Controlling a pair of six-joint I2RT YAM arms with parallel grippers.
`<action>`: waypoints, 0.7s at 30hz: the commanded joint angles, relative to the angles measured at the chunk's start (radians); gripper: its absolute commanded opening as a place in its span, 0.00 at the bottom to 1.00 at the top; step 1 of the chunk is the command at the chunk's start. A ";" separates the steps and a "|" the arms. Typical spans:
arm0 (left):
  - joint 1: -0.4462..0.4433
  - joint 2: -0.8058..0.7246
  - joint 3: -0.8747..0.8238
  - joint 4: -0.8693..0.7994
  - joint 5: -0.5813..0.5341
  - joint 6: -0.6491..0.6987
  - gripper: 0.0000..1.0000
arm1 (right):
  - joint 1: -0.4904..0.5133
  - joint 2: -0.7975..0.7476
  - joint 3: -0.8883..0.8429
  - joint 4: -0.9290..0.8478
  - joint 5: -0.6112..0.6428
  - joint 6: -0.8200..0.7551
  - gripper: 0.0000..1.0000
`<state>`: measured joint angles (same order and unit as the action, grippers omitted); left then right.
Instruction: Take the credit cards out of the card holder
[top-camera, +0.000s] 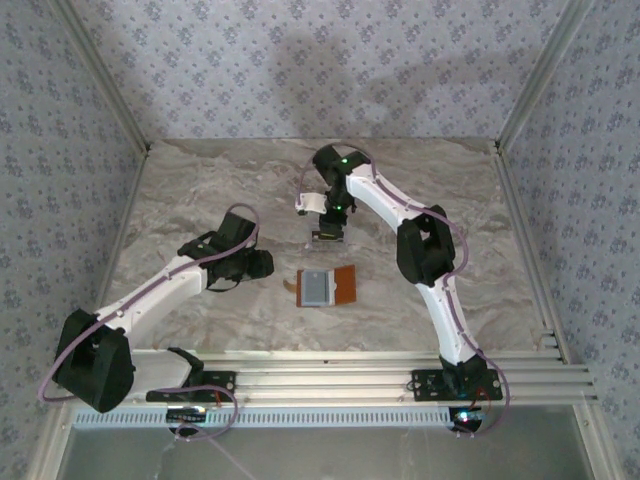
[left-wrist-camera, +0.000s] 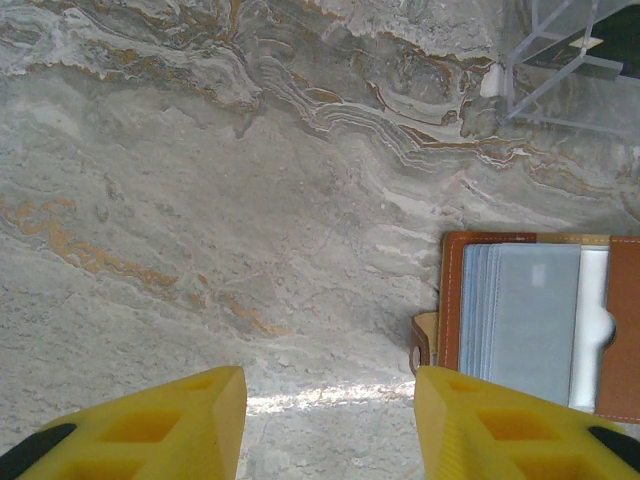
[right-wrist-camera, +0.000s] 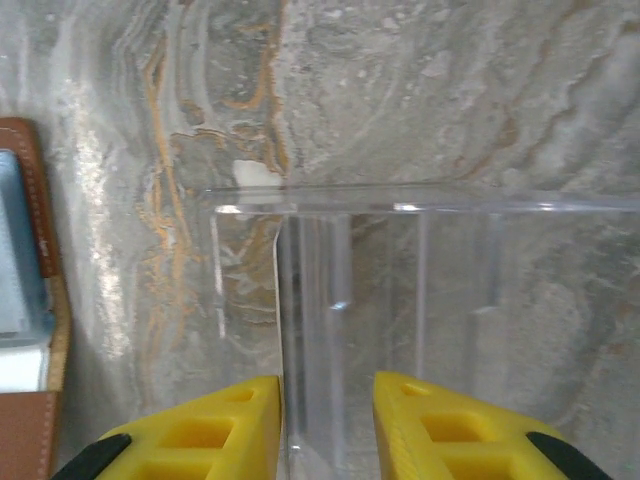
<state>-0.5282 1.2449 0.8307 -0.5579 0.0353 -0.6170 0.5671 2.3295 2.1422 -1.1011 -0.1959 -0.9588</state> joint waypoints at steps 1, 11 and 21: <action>0.000 -0.023 0.023 -0.021 -0.014 0.010 0.49 | -0.005 -0.064 -0.015 0.033 0.044 -0.068 0.32; -0.001 -0.022 0.022 -0.020 -0.012 0.003 0.49 | 0.000 -0.076 -0.050 0.117 0.095 -0.050 0.32; 0.000 -0.025 0.023 -0.023 -0.007 0.003 0.49 | 0.013 -0.067 -0.130 0.179 0.105 -0.031 0.33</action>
<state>-0.5282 1.2449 0.8307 -0.5579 0.0353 -0.6174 0.5724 2.2883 2.0315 -0.9249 -0.1013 -0.9619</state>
